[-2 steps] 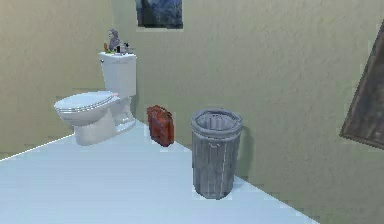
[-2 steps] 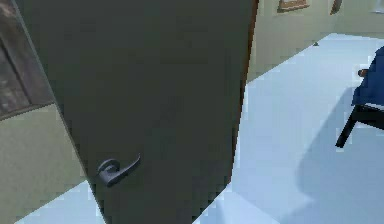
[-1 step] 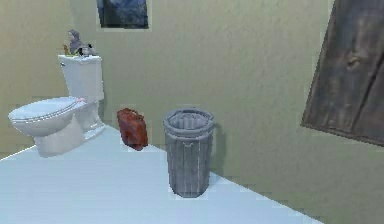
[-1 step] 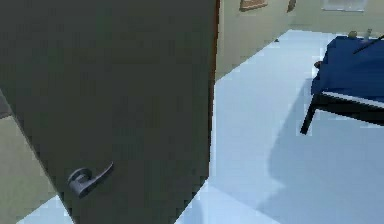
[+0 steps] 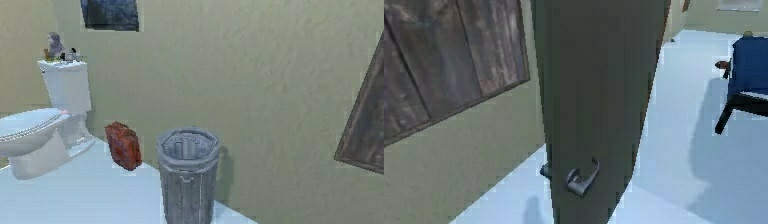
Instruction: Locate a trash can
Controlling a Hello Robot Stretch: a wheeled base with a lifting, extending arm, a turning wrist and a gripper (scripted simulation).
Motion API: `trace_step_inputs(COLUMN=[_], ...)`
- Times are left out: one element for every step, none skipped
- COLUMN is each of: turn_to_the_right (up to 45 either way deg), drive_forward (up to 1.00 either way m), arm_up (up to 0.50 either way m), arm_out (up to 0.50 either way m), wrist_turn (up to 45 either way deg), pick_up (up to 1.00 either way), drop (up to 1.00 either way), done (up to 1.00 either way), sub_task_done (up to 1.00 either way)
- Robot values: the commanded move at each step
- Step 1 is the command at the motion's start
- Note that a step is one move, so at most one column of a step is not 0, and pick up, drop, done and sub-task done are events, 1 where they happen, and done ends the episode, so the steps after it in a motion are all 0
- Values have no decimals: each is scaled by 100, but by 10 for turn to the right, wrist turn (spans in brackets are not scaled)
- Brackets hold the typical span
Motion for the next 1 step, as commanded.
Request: trace_step_inputs(turn_to_the_right=[0], drive_forward=[0], arm_up=[0], arm_out=[0], wrist_turn=[0], pick_up=[0], drop=[0], done=[100], sub_task_done=[0])
